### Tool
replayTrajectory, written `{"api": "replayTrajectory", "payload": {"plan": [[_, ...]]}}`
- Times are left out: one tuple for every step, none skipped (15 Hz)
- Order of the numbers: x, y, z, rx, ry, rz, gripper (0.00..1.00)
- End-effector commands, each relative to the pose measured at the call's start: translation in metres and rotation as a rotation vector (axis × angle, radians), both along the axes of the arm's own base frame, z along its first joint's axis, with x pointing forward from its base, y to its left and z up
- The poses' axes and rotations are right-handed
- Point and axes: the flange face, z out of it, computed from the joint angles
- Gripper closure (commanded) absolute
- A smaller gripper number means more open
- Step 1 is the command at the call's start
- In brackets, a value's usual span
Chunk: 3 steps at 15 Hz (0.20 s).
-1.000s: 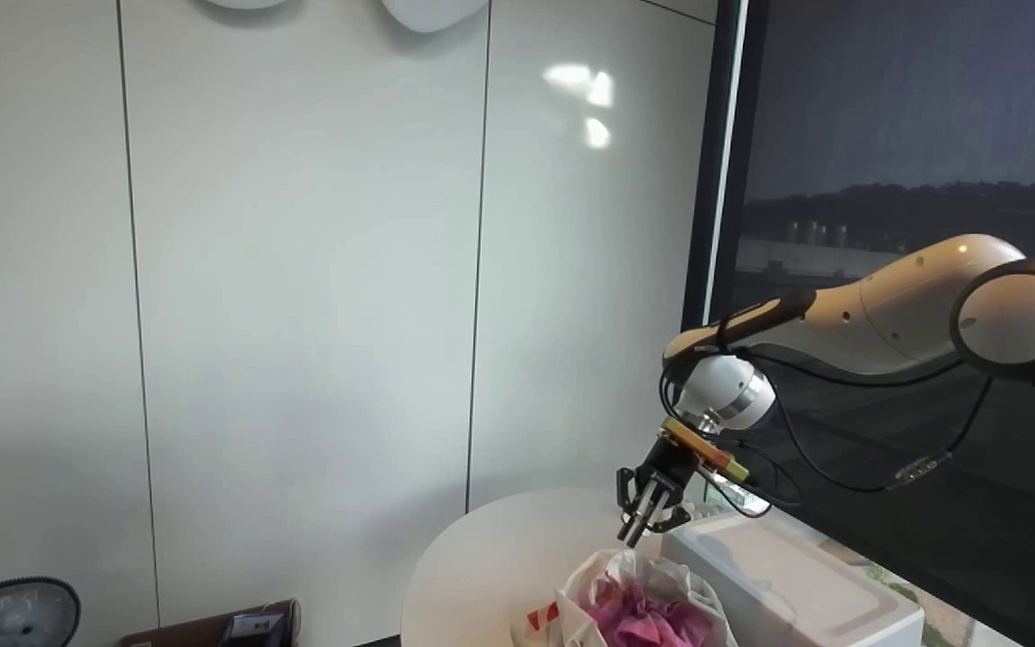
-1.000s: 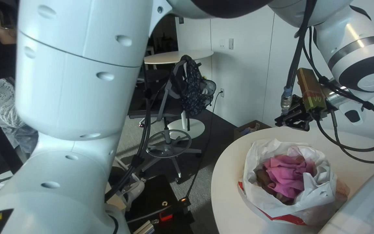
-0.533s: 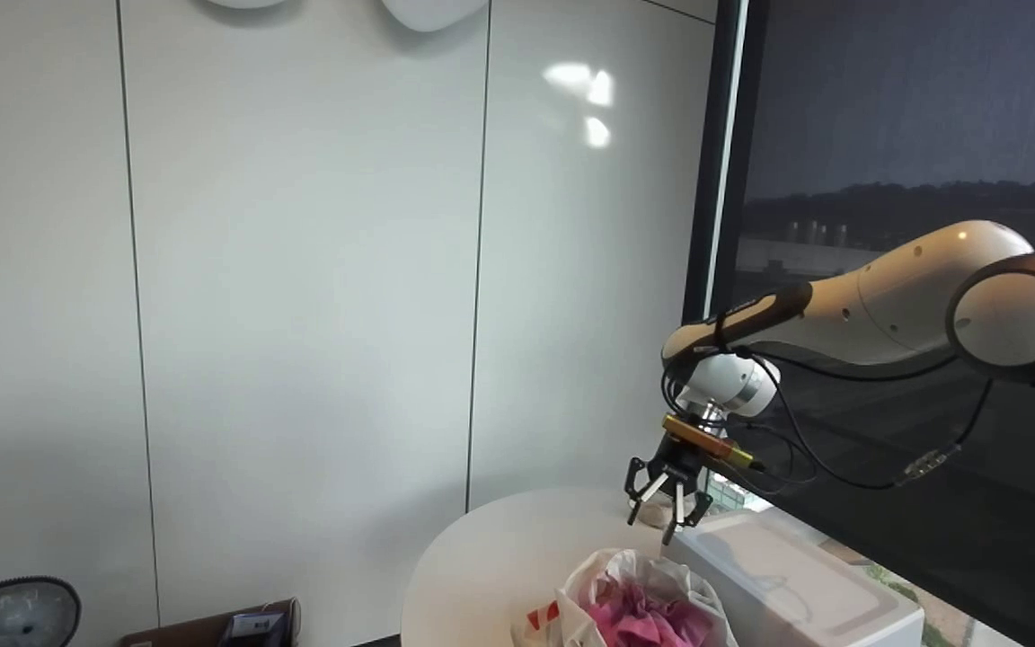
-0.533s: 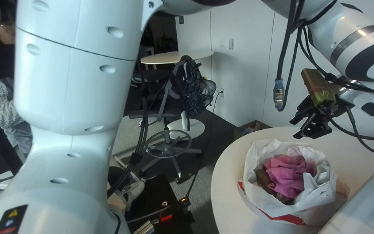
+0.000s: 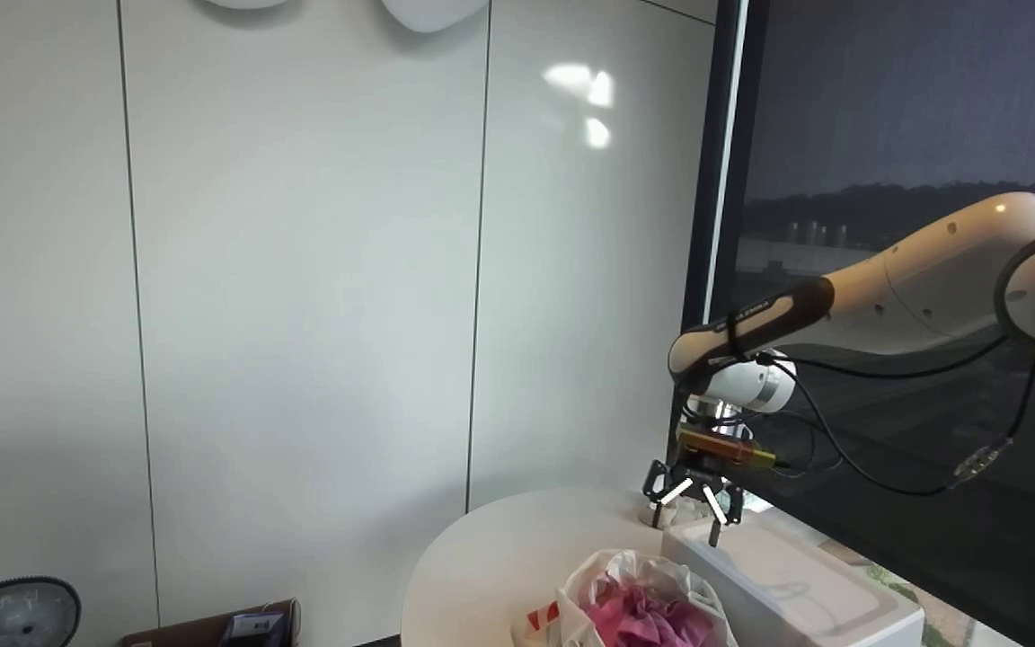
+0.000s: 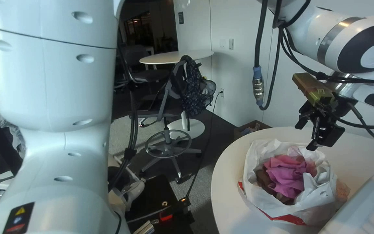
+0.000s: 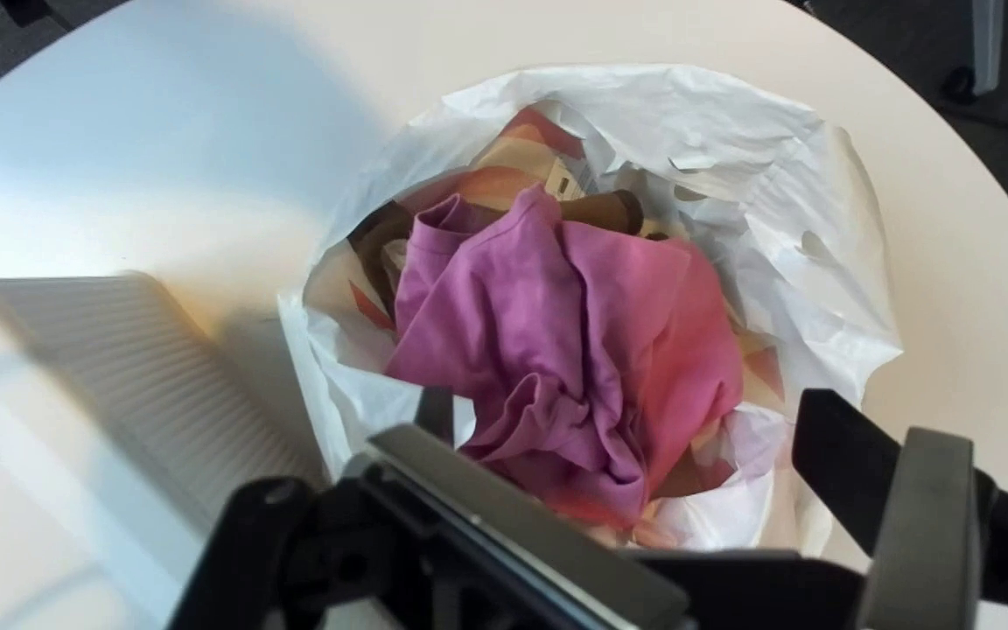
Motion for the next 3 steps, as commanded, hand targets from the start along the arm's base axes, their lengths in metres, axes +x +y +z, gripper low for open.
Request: {"api": "replayTrajectory", "payload": {"plan": [[-0.0242, 0.0012, 0.0171, -0.055, -0.029, -0.008, 0.0], [-0.0266, 0.0007, 0.0185, -0.061, -0.029, -0.013, 0.0], [-0.0294, -0.0004, 0.0197, -0.065, -0.027, -0.014, 0.0]]}}
